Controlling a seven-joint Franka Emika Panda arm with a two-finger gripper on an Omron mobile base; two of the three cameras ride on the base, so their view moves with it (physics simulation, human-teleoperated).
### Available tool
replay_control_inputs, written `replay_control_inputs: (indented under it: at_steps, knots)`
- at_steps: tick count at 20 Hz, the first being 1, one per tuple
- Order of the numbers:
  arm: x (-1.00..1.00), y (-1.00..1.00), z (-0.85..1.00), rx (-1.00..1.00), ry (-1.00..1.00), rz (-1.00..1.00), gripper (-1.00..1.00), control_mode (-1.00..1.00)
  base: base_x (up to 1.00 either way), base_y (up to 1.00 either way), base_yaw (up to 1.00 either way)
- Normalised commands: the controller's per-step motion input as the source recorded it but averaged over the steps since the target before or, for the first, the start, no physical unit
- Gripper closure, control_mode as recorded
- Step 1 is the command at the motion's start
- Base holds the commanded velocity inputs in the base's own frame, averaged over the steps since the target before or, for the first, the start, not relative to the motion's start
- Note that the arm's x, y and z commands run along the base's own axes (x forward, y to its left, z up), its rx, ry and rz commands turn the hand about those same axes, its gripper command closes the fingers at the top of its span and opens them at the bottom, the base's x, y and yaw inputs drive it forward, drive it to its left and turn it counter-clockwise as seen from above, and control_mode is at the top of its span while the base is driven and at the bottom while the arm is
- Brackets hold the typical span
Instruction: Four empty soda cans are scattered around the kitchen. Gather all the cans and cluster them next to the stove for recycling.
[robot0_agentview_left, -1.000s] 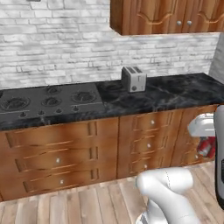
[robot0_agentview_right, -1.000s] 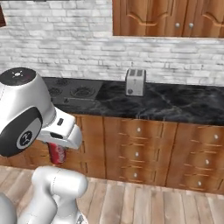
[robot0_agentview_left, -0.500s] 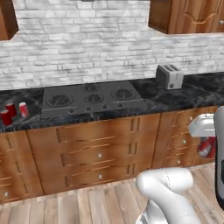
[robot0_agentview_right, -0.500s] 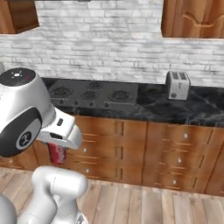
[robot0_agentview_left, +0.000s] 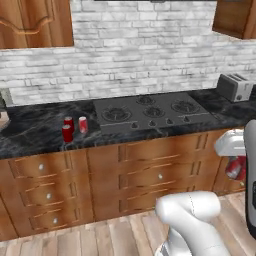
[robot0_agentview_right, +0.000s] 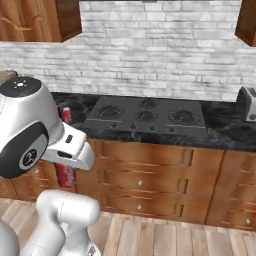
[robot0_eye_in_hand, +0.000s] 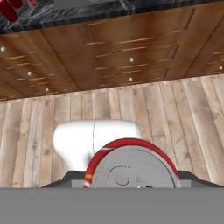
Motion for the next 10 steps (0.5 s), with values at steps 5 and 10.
replay_control_inputs:
  at_steps: [5, 10]
  knots:
    - [0.0, 0.0, 0.0, 0.0, 0.0, 0.0, 1.0, 1.0, 0.22, 0.97, 0.0]
    - [0.0, 0.0, 0.0, 0.0, 0.0, 0.0, 1.0, 1.0, 0.32, 0.7, 0.0]
